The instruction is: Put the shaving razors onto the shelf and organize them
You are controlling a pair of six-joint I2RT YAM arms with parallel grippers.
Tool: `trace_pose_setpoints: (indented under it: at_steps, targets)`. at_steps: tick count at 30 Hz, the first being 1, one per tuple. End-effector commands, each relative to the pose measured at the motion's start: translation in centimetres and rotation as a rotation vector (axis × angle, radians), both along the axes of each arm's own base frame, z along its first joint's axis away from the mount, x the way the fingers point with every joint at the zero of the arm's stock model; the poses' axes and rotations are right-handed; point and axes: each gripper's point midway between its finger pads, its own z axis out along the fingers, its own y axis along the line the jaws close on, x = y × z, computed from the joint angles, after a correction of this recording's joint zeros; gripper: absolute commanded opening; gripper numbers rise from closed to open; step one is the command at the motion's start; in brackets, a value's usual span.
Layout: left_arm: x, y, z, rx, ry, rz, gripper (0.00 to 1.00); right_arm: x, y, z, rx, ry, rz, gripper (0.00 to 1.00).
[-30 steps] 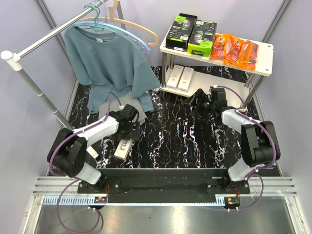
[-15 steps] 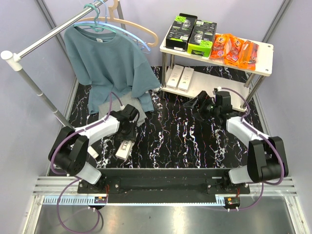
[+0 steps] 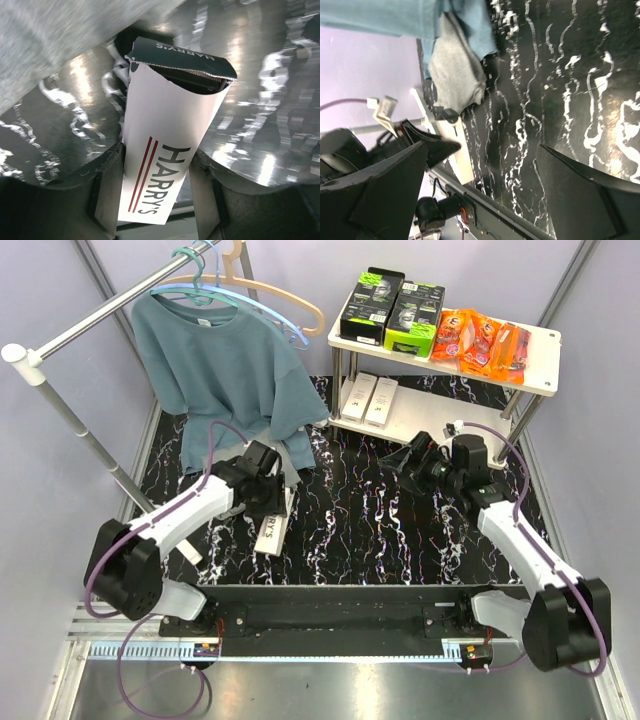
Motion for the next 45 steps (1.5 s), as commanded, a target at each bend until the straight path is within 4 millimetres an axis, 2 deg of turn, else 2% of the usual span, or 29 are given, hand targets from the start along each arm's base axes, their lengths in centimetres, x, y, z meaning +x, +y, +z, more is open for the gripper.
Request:
trace_pose_setpoints:
  at_steps: [1,5,10,15,16,19,23,27,28,30,34,40,43,45]
  targets:
    - [1.4,-3.5,5.1,-0.207,-0.090,0.009,0.40,-1.6,0.3,1.6,-0.026,-0.043,0.018,1.00]
    - [1.8,-5.1,7.2,-0.322,-0.119,0.033,0.40,-2.7,1.7,3.2,-0.049,-0.093,0.049,1.00]
    - [2.3,-7.5,9.8,-0.485,-0.139,0.052,0.40,-4.8,5.4,4.1,-0.045,-0.136,0.146,1.00]
    - [2.9,-9.5,11.9,-0.596,-0.129,0.055,0.40,-6.9,8.1,3.2,-0.086,-0.135,0.202,1.00]
    - [3.2,-9.8,12.6,-0.622,-0.140,0.051,0.40,-7.9,9.3,3.1,-0.088,-0.137,0.241,1.00]
    - [3.4,-10.8,13.5,-0.681,-0.131,0.046,0.40,-8.7,10.8,2.6,-0.095,-0.136,0.256,1.00]
    - [3.3,-11.0,13.9,-0.694,-0.127,0.047,0.40,-9.9,13.3,1.6,-0.071,-0.128,0.298,1.00]
    - [3.0,-11.1,14.0,-0.699,-0.124,0.043,0.40,-10.3,15.2,1.6,-0.053,-0.134,0.323,0.97]
    - [3.0,-11.1,13.9,-0.700,-0.123,0.042,0.40,-10.3,15.6,1.0,-0.063,-0.124,0.329,0.97]
    - [2.8,-11.0,13.8,-0.700,-0.120,0.042,0.40,-10.1,16.4,1.3,-0.034,-0.138,0.338,0.92]
    - [2.6,-10.9,13.9,-0.704,-0.123,0.043,0.40,-10.1,17.2,0.3,-0.032,-0.120,0.352,0.80]
    - [2.5,-11.0,13.8,-0.703,-0.121,0.034,0.40,-10.1,17.2,0.0,-0.028,-0.119,0.343,0.72]
    - [2.4,-10.9,13.7,-0.703,-0.121,0.039,0.40,-10.1,17.2,-0.4,-0.033,-0.113,0.348,0.62]
    - [2.4,-10.9,13.6,-0.706,-0.121,0.039,0.41,-10.1,17.3,-0.6,-0.032,-0.108,0.348,0.50]
